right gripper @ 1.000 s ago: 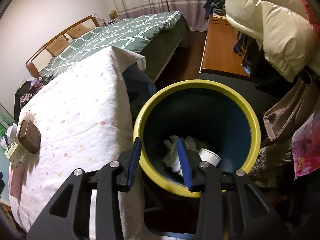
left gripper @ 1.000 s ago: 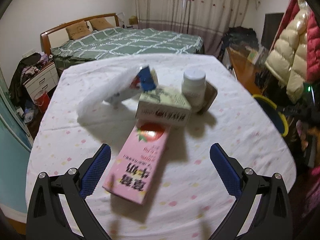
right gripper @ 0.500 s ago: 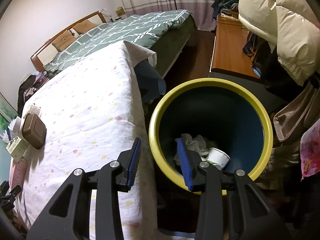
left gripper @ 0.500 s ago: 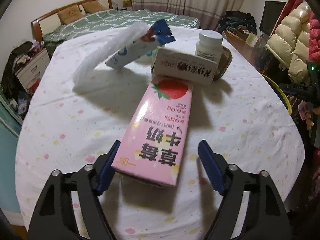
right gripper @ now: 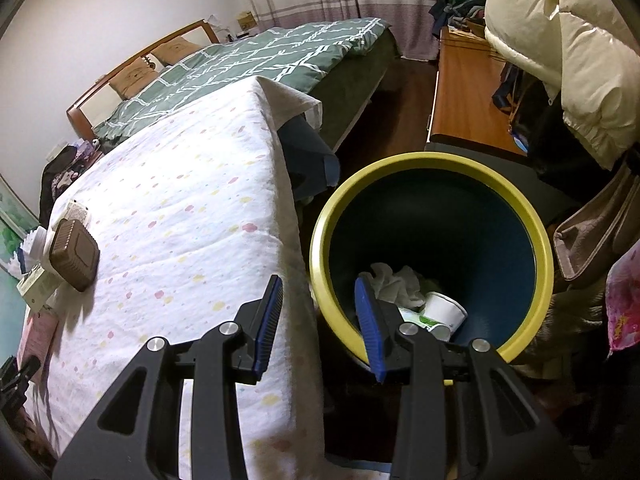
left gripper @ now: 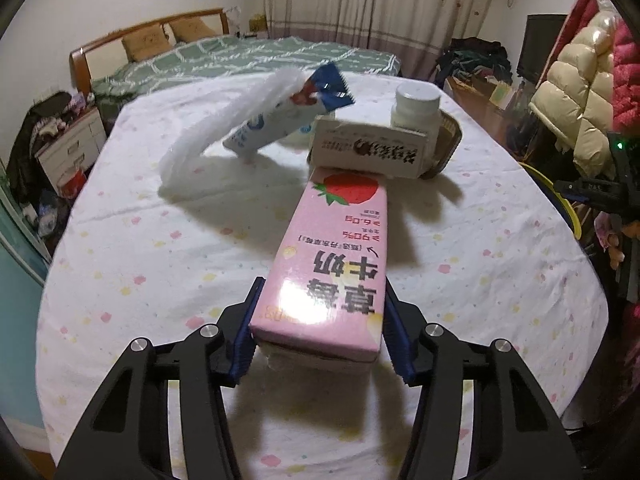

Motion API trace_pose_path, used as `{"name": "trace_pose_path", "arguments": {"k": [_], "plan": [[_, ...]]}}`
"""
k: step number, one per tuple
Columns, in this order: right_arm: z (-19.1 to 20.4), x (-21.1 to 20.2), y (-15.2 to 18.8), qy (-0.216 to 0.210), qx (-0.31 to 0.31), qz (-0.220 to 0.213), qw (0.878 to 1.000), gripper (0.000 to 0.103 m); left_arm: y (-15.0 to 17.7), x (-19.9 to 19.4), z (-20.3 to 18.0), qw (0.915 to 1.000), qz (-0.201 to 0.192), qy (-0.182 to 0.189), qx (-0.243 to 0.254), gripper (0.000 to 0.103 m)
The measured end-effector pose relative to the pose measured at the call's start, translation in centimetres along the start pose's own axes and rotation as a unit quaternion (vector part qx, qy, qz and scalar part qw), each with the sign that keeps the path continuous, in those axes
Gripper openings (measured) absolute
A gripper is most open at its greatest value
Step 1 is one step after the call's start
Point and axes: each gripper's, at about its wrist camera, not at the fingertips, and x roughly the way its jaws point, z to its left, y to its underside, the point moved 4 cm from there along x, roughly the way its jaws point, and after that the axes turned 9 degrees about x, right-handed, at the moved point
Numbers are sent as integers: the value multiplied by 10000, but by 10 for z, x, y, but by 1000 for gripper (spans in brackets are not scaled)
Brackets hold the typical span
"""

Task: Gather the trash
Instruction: 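Grasp the pink strawberry milk carton with the left gripper and lift it, then carry the pink carton over the bin and open the left gripper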

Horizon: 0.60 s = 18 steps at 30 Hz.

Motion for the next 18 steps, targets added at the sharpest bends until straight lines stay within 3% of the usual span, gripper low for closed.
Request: {"name": "trace_pose_path", "arguments": {"k": [14,18], "plan": [[1,-6,6,-72,-1,-41,10000,36,-31,-53,-17,9934,-684,-663,642,50],[2,-9,8,-86,-4,-71,9999,36,-37,-68,-22,9914,-832,-696,737,50]]}}
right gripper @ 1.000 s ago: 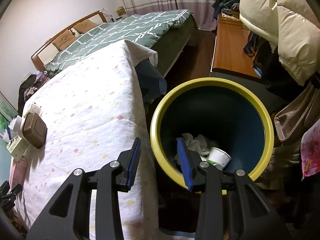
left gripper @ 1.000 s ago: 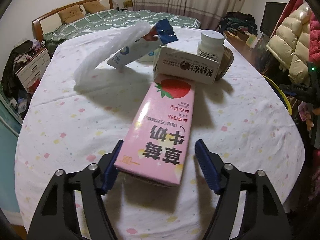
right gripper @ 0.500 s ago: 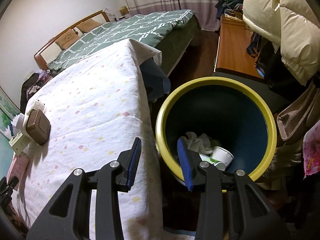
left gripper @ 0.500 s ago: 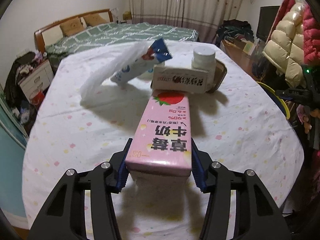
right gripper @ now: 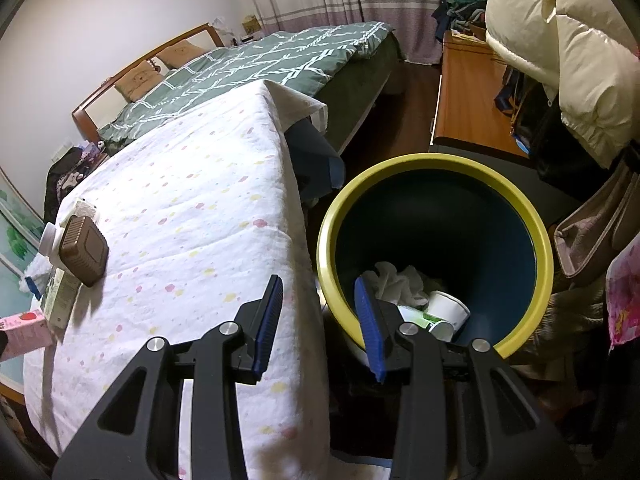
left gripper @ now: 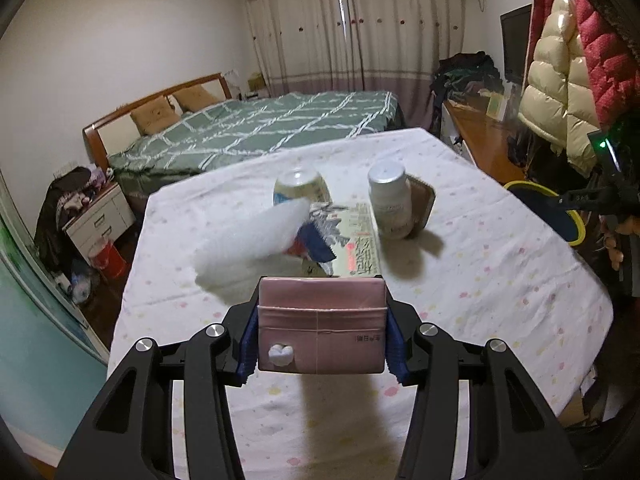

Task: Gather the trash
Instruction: 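Carry the pink carton over the bin and open the left gripper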

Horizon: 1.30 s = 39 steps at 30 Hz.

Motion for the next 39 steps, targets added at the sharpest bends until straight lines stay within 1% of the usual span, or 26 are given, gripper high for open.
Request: {"name": "trace_pose_path", "arguments": {"k": [3,11,16,19,22,25,29,32,37,39], "plan": [[0,-2,2,-18,7,-9,10000,36,-5,-10,-1,10000,-89,19,28,50],[-3,-13,5,-56,30,-117,9999,36,-27,-31,-18,9990,-354,257,116,50],[-12,-29,6,-30,56,-292,9996,36,-53,-35,-33,9963,-504,682,139,50],[-22,-41,9,33,76,-399,9992,36,-71,-30,-51,9933,-593,962,224,50],[-37,-54,11,160,106,-520,9985,36,-93,-18,-79,9891,-636,1276,360,50],[-53,-64,12,320,168,-637,9973,36,-115,-2,-110,9832,-659,1607,568,50],[-73,-70,16,492,263,-714,9959,41,-148,23,-163,9725,-665,2070,841,50],[-88,-71,22,580,360,-701,9952,42,-171,44,-205,9651,-625,2345,981,50],[-112,-73,26,670,523,-695,9940,42,-192,80,-267,9554,-395,2678,1183,50],[-121,-75,28,692,583,-704,9934,42,-197,95,-288,9533,-282,2740,1242,50]]}}
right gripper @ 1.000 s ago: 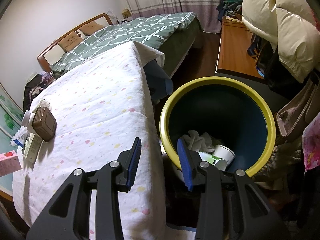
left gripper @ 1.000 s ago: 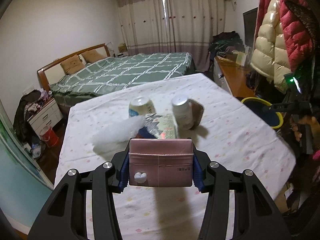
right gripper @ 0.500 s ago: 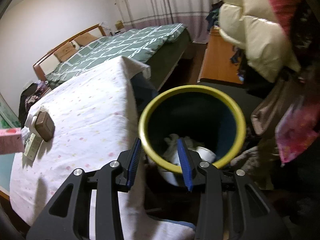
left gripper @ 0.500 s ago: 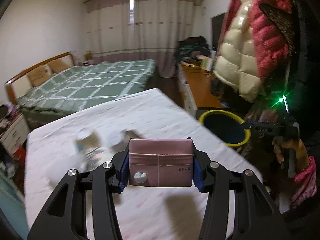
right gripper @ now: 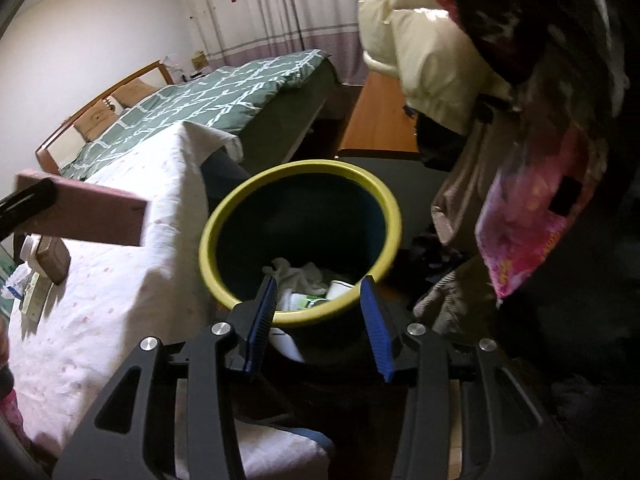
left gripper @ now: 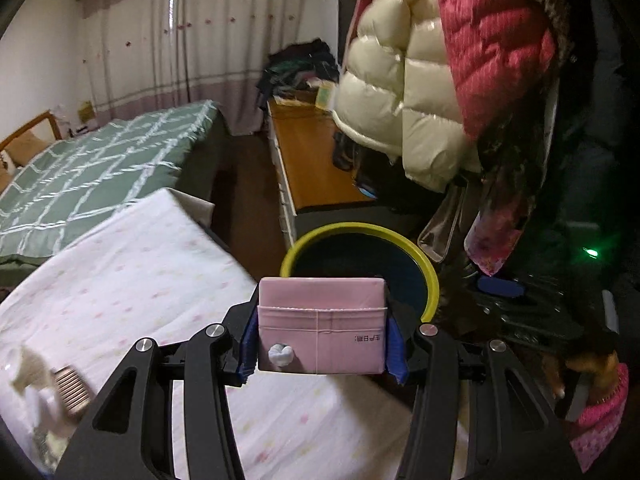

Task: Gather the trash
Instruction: 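Carry the pink carton over the bin and open the left gripper, then grasp the white pill bottle with the right gripper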

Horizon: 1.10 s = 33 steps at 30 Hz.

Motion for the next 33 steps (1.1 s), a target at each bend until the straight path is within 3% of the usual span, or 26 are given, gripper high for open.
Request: {"name": "trace_pose_path", "arguments": {"k": [11,19,20,21,22,27,33], "plan": [[-33,9,7,117,206,121,9996,42,-22,103,-39,9979,527,315,196,50],[-38,9,9,185,255,134,9994,42,-21,142,-51,9953,864,425,70,50],[-38,9,9,191,263,137,9994,42,-20,143,-50,9952,872,439,35,55],[-38,9,10,196,269,140,9993,42,-20,140,-50,9956,833,436,10,80],[-37,8,11,198,276,143,9993,42,-20,136,-49,9965,741,399,-7,89],[-32,6,12,140,279,150,9994,42,-29,110,-47,9986,433,292,52,91],[-21,5,15,74,176,176,9997,45,-23,53,-23,9995,141,64,-264,91]]}}
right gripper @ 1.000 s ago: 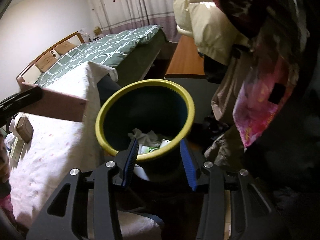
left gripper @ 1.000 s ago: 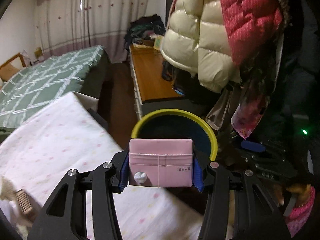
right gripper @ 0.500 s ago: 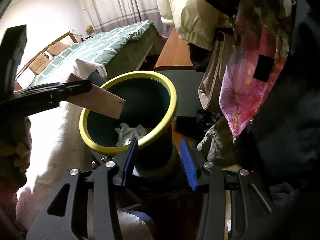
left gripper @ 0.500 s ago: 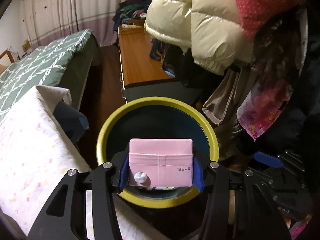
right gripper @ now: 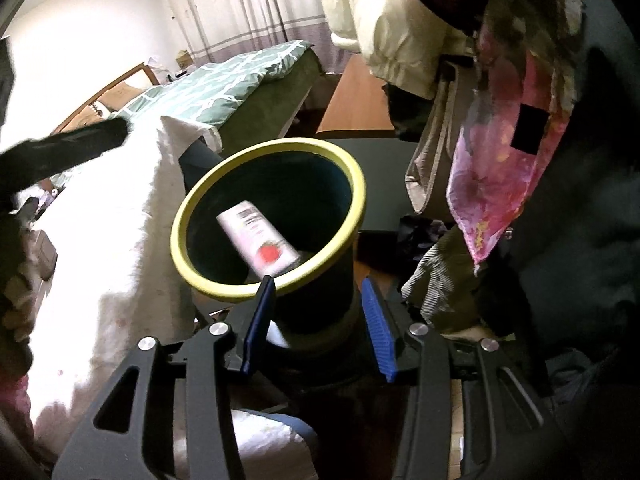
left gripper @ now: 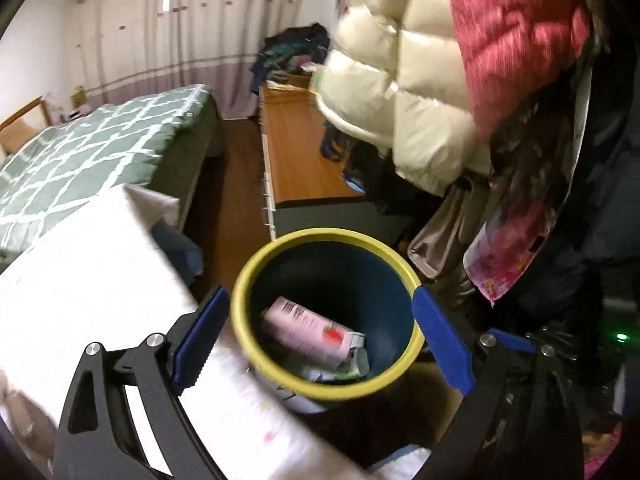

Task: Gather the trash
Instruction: 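Grasp the white pill bottle with the right gripper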

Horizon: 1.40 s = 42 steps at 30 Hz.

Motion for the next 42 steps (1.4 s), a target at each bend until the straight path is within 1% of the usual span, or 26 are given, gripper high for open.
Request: {"name": "trace_pose_path", "arguments": {"k": [2,4,7,8,9,12,17,20,23,25,27,31,33,36,39,42], "plan": [[6,2,1,-23,-58,31,10000,45,8,-24,12,9998,-72,-52,-187,91],[12,2,3,-53,-116,46,9999,45,21,-54,30,9988,-164,-251,-380,91],[28,4,4,-137,-236,74,9996,45,40,-98,58,9953,-331,-626,-663,91],[35,5,5,-175,-288,92,9994,45,50,-120,71,9924,-400,-830,-813,91],[43,6,5,-227,-350,112,9991,45,57,-132,79,9905,-441,-941,-901,92],[72,11,9,-393,-563,179,9975,45,86,-179,109,9805,-591,-1410,-1235,92],[131,16,20,-759,-996,310,9916,45,134,-244,144,9616,-650,-2103,-1638,93],[173,18,29,-1041,-1282,417,9854,45,166,-283,163,9467,-697,-2505,-1901,93],[212,20,39,-1327,-1544,537,9776,45,193,-314,178,9325,-743,-2849,-2092,94],[236,20,44,-1451,-1705,565,9730,45,209,-329,185,9267,-767,-2933,-2220,94],[264,17,50,-1638,-1857,593,9670,45,221,-337,190,9235,-774,-2958,-2318,94],[308,9,57,-1906,-2081,540,9578,45,244,-349,200,9202,-761,-2953,-2455,94],[329,3,59,-2013,-2235,484,9525,45,249,-348,200,9195,-754,-2937,-2503,95],[368,-11,62,-2263,-2574,290,9390,45,256,-351,205,9175,-764,-2941,-2569,94],[399,-15,66,-2430,-2872,223,9263,45,260,-350,209,9145,-758,-2951,-2663,95],[418,-7,69,-2406,-3019,294,9220,45,265,-349,211,9128,-747,-2948,-2727,95]]}}
